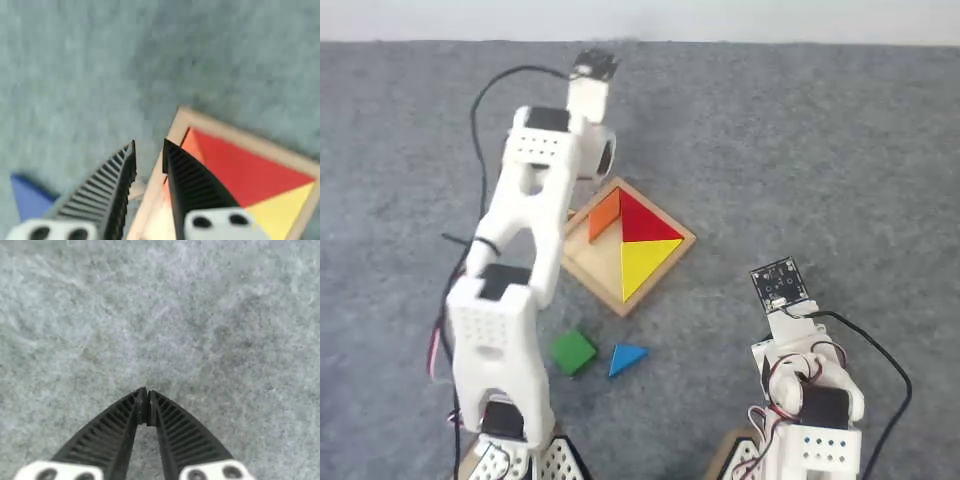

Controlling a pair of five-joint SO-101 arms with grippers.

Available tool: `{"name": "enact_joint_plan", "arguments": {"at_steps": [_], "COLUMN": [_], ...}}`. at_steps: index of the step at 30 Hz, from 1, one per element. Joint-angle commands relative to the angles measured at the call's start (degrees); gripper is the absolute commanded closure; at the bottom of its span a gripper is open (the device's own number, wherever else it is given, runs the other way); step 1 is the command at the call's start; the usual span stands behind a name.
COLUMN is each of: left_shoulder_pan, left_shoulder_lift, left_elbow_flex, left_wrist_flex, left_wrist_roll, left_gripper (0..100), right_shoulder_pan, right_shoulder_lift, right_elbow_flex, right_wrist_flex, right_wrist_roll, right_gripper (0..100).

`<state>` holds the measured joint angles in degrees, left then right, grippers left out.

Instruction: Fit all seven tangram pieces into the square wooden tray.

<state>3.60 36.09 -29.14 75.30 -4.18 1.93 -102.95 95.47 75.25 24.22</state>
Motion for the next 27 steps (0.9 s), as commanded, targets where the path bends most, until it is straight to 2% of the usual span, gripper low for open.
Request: {"name": "enact_joint_plan", "arguments": {"at_steps": [1, 7, 12, 17, 27], "left_shoulder_pan": [3.60, 5.80, 3.87, 2.02, -5.01], "left_shoulder_lift": [6.15, 21.80, 32.88, 40.53, 41.67], "left_elbow_flex": [-16.92, -36.26, -50.59, -59.65, -59.82], "left_wrist_flex": [4.22, 9.93, 17.32, 24.00, 25.58], "left_wrist_roll": [-0.88, -2.81, -3.43, -6.42, -6.77], "left_gripper": [91, 91, 91, 91, 91], "right_shoulder_pan": [-0.22, -0.22, -0.22, -0.22, -0.22], "right_shoulder_lift": [-0.92, -0.92, -0.92, -0.92, -0.92], "right_elbow_flex": [0.97, 0.97, 0.97, 0.97, 0.97], "right_wrist_flex": [0.13, 0.13, 0.13, 0.13, 0.13], "right_wrist_roll": [0.44, 0.44, 0.44, 0.44, 0.44], "right_gripper": [99.1, 99.1, 99.1, 99.1, 99.1]}}
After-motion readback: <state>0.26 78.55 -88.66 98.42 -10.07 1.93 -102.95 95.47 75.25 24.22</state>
